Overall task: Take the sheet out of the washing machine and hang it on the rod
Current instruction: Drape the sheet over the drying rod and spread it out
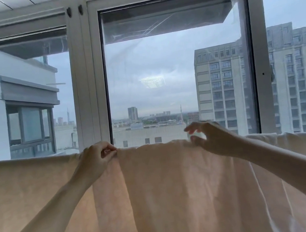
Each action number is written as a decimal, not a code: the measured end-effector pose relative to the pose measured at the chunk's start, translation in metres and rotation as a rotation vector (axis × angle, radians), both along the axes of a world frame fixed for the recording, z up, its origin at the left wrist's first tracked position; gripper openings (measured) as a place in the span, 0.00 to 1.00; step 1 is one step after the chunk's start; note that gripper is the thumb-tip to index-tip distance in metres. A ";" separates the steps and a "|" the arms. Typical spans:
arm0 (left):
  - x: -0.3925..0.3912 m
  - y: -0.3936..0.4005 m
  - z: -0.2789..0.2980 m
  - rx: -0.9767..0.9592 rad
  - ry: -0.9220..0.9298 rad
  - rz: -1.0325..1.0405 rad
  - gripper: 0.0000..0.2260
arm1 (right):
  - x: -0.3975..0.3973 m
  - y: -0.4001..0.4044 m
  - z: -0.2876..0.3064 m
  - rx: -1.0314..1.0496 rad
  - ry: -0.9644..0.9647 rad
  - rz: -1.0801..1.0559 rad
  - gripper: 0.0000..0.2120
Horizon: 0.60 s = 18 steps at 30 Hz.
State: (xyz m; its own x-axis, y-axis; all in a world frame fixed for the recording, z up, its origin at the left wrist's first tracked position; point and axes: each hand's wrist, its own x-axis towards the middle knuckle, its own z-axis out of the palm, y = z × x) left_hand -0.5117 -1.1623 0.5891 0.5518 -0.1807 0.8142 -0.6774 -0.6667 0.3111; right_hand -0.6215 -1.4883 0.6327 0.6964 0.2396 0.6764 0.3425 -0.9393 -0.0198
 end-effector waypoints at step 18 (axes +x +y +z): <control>0.005 -0.009 -0.007 -0.042 -0.098 0.111 0.03 | 0.018 -0.012 0.006 0.107 -0.123 -0.059 0.03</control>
